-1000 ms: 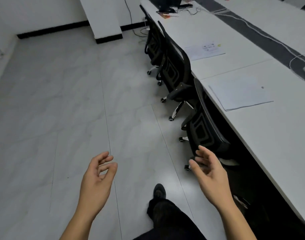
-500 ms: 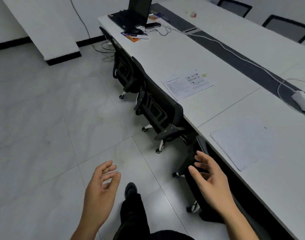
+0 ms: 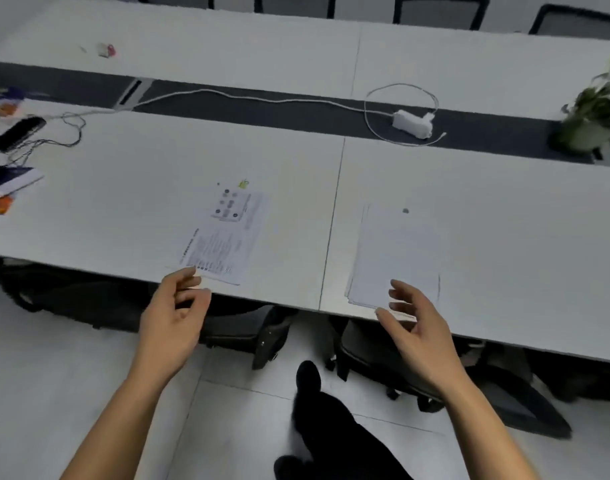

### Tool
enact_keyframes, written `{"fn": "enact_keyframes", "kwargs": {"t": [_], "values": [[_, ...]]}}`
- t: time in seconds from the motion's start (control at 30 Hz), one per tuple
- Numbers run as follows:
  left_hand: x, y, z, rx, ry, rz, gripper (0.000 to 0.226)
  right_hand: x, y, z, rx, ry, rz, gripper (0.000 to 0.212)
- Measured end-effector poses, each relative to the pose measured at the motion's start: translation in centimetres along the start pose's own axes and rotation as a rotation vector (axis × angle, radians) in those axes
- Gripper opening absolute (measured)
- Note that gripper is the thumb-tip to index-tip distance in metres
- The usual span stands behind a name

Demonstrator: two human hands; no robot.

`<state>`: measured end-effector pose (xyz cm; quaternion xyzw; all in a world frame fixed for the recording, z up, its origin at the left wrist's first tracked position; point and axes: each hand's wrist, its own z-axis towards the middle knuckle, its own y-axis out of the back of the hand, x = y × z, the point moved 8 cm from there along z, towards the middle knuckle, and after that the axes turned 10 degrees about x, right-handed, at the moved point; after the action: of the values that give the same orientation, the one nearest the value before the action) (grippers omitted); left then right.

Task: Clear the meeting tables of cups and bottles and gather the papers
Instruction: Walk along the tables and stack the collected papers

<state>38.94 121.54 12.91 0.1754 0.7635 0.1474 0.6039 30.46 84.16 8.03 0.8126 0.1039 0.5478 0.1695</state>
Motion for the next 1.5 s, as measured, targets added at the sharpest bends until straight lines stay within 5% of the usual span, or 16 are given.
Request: {"fn": "enact_keyframes", "kwargs": {"t": [0.2, 0.37, 0.5, 0.6, 0.87, 1.03, 1.17, 1.33, 1.43, 1.5], "values": [[4.6, -12.4, 9.5, 0.342, 0.097, 0.379, 0.057, -9.0, 0.3, 10.0, -0.055, -0.333, -0.07, 0.071], [9.1, -20.7, 14.1, 0.685, 0.133, 0.645, 0.072, -12.5, 4.2, 15.8, -0.323, -0.589, -0.188, 0.085], [11.1, -23.2, 17.5, 0.75, 0.073, 0.906, 0.072, -15.5, 3.4, 18.1, -0.298, -0.723, -0.232, 0.092], [12.0, -23.6, 18.4, 0.733, 0.078, 0.95, 0.071, -14.8, -1.2, 19.8, -0.182, -0.654, -0.347, 0.089], [11.4, -20.9, 20.9, 0.721, 0.153, 0.574, 0.066, -8.6, -12.5, 21.7, -0.01, -0.544, -0.396, 0.083], [10.7, -19.8, 21.1, 0.716, 0.328, 0.202, 0.071, -8.8, -9.5, 20.3, -0.218, -0.583, -0.077, 0.079], [12.4, -18.8, 20.0, 0.677, 0.484, 0.136, 0.069, -10.1, -9.4, 17.1, -0.278, -0.747, -0.08, 0.042], [13.8, -17.4, 19.6, 0.715, 0.45, 0.084, 0.021, -9.0, -12.7, 16.1, -0.277, -0.758, -0.043, 0.035], [13.4, -16.3, 20.9, 0.744, 0.433, 0.059, 0.012, -9.1, -14.0, 15.7, -0.301, -0.736, 0.043, 0.045], [13.3, -15.8, 21.6, 0.781, 0.49, 0.042, 0.007, -8.8, -14.5, 15.5, -0.311, -0.728, 0.145, 0.029]]}}
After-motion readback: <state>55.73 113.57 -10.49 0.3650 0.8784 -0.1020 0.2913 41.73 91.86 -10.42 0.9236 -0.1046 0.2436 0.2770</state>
